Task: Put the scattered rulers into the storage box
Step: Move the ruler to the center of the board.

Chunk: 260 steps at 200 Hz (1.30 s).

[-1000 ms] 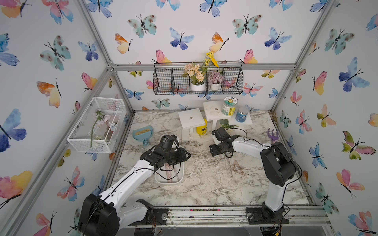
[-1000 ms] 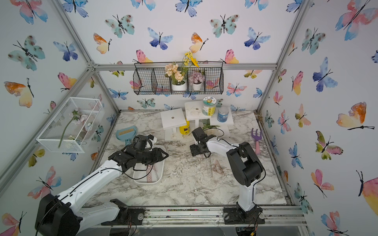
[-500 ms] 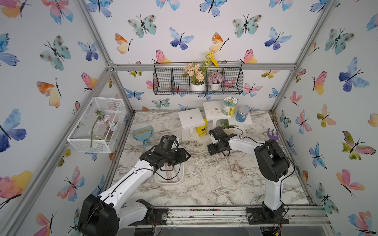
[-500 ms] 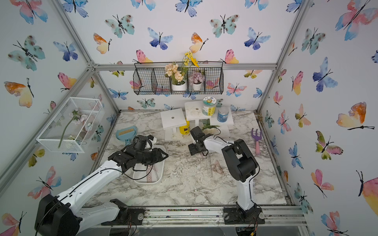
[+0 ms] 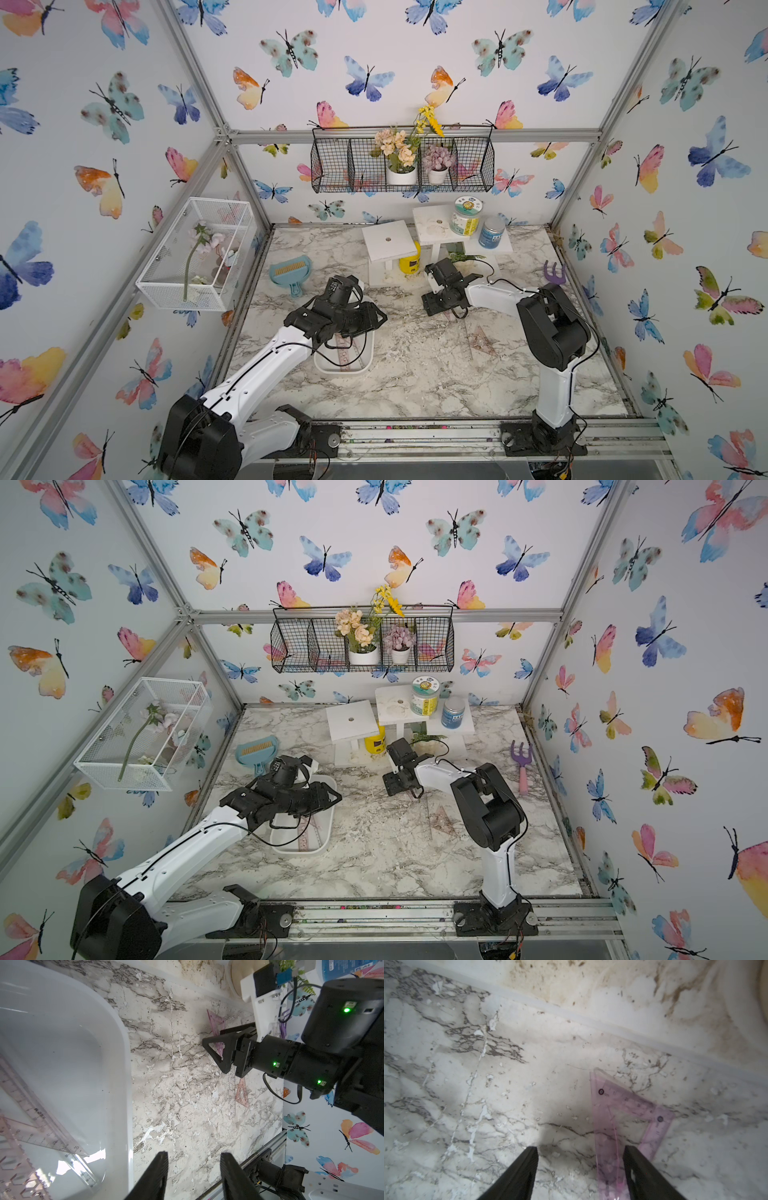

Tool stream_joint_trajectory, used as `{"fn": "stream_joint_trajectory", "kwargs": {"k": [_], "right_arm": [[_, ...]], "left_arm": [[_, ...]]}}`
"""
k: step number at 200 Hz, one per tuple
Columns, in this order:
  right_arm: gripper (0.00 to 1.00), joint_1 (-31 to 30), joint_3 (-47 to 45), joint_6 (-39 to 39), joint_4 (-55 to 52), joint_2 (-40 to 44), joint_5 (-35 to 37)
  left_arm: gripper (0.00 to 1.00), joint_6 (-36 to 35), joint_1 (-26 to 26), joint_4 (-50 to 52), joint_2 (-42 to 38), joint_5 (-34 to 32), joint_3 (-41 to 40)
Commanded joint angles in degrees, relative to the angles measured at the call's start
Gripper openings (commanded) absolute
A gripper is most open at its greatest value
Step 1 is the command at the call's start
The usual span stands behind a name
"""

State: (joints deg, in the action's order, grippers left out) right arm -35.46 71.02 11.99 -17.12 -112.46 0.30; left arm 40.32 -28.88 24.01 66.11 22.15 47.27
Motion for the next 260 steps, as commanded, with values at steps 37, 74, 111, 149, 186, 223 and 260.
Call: {"fn": "stream_joint_trajectory", "kwargs": {"k": [37, 74, 111, 149, 186, 223, 260], "right_arm": [[0.69, -3.5, -9.72, 7.09, 0.01, 5.33, -3.29], [0.68, -8.91, -14.59, 13.99, 1.11, 8.63, -2.89], [0.66, -16.53, -18.08, 22.99, 1.47, 10.64, -1.23], [0.65, -21.89, -18.8, 30.65, 1.14, 12.07, -0.3], [0.68, -22.37, -16.94, 31.36, 0.96, 13.97, 0.51], [0.69, -22.3, -11.96, 28.84, -2.02, 11.91, 3.22], [0.7, -22.19, -9.23, 27.24, -2.25, 9.38, 4.5]], "left_arm": [[0.46, 0.41, -0.03, -0.9, -1.06, 0.35, -1.21], [0.46, 0.76, -0.03, -1.5, -1.24, 0.43, -1.81], [0.46, 1.38, -0.07, -2.08, -1.81, 0.37, -2.61], [0.46, 2.06, -0.03, -2.21, -2.56, 0.26, -3.39], [0.46, 2.22, -0.04, -1.82, -3.09, 0.18, -3.72], [0.46, 2.31, -0.11, -0.93, -3.86, -0.43, -2.89], [0.46, 2.73, -0.05, 0.26, -5.67, -1.58, -2.64]]}}
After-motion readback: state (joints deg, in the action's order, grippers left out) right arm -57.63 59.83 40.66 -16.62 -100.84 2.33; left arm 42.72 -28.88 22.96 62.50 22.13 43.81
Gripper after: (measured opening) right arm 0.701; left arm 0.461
